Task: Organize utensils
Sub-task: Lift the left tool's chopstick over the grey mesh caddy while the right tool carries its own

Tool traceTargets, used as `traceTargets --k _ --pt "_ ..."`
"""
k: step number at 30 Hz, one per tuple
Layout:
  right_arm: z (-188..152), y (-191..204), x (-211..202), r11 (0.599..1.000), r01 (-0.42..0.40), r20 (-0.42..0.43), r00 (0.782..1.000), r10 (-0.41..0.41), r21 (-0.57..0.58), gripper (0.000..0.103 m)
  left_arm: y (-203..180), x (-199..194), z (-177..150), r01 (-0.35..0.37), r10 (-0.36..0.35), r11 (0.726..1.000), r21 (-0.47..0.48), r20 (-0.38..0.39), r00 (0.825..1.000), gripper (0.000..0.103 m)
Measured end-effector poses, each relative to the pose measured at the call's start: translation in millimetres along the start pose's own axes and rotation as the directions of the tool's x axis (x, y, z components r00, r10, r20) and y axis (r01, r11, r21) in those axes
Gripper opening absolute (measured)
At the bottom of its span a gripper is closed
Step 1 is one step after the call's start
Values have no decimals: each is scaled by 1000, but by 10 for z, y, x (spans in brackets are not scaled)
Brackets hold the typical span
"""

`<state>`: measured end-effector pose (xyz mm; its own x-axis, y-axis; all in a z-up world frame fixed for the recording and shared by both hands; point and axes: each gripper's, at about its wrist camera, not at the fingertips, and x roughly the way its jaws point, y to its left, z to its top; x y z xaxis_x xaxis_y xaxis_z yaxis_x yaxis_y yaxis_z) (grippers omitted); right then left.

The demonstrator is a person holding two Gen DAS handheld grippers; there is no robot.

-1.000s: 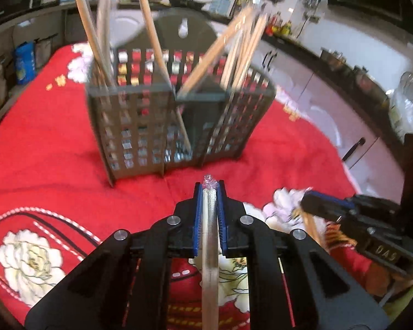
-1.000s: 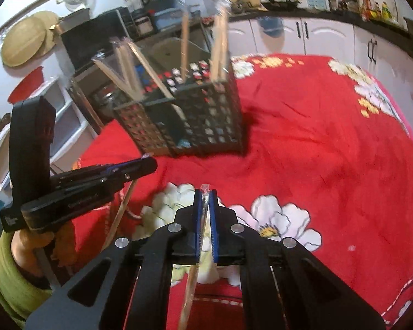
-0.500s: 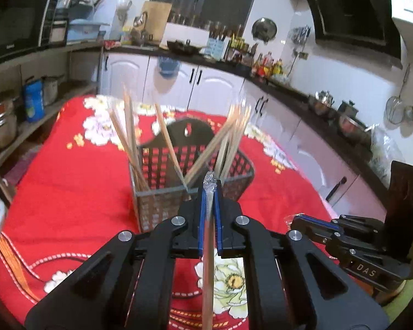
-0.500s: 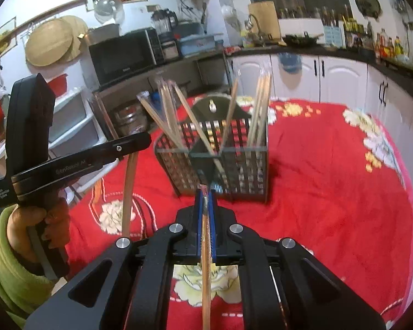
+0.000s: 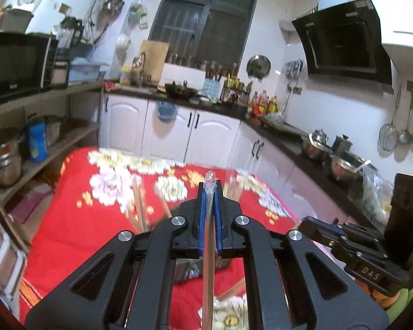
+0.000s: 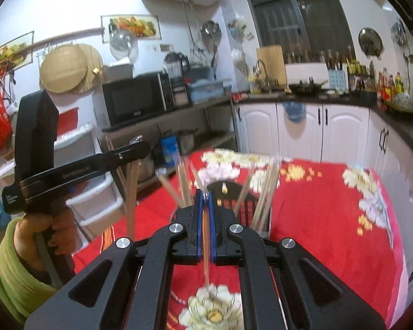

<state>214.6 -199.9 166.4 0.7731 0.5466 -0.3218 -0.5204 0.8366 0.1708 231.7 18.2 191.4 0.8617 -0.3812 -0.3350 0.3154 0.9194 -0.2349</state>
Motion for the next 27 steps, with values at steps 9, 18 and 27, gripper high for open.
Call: traceTargets --k 9,18,27 --pt "441 10 -17 1000 4 106 994 -2 -11 4 -11 135 404 -61 59 998 15 105 993 4" --pt "769 -64 23 998 48 192 980 -41 -34 4 25 400 648 -131 128 991 9 159 979 4" --pt "804 -285 195 994 104 211 973 -97 -21 4 110 674 611 -181 177 983 15 158 972 4"
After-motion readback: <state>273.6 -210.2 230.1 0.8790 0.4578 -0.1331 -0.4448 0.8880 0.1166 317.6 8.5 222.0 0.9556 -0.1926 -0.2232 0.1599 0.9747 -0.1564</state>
